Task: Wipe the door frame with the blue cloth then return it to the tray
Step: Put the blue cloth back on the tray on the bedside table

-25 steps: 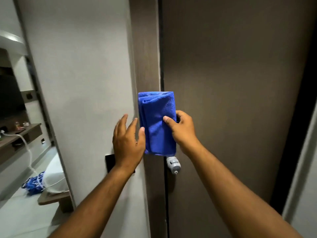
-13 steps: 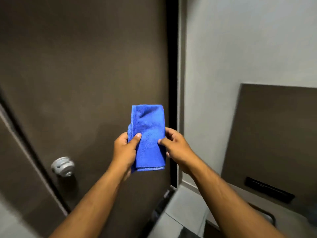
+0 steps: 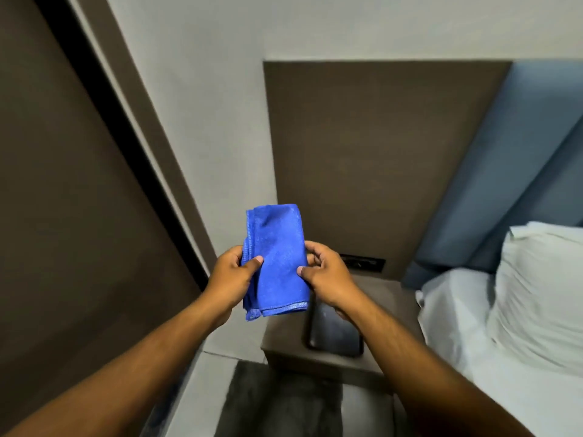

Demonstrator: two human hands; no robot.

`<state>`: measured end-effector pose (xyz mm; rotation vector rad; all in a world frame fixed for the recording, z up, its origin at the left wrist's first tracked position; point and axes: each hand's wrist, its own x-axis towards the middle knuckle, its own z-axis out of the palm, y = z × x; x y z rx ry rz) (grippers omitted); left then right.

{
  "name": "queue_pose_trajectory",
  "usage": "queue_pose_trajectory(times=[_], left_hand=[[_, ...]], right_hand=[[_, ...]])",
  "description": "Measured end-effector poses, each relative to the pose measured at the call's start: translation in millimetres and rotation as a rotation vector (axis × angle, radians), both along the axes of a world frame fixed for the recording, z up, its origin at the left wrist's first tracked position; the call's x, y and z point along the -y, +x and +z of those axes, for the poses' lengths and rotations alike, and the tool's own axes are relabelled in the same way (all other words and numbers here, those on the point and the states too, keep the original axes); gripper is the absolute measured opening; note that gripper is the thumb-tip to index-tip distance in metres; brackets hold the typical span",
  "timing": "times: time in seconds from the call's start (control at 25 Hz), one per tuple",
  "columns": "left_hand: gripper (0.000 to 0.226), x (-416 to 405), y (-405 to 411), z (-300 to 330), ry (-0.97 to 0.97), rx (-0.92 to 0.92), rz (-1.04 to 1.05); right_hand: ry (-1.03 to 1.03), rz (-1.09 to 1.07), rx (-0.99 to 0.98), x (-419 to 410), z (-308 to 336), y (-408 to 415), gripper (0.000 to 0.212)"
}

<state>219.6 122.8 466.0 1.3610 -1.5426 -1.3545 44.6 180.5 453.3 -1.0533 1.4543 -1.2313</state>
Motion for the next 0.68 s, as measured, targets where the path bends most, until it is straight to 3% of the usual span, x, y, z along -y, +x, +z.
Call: queue_pose_trajectory(times=[0.28,0.52,0.68], left_hand=[[0.023,35.4,-98.5,-143.0,0.287,0.129,-0.135],[0.058,87.8,-153.5,-315.1,0.393,0.177,-0.312],[0.061,105.8,-181.3,-414.6,0.448,0.245,-0.377]], right_hand=[[0.271,-0.185,-0.13,15.2,-143.6,-81.3,0.048],[0.443,-0.267,-0.125,45.6,-316.4,-123.8,0.051],[0.517,-0.295,-0.151,58.7,-410.6,-144.5,0.051]])
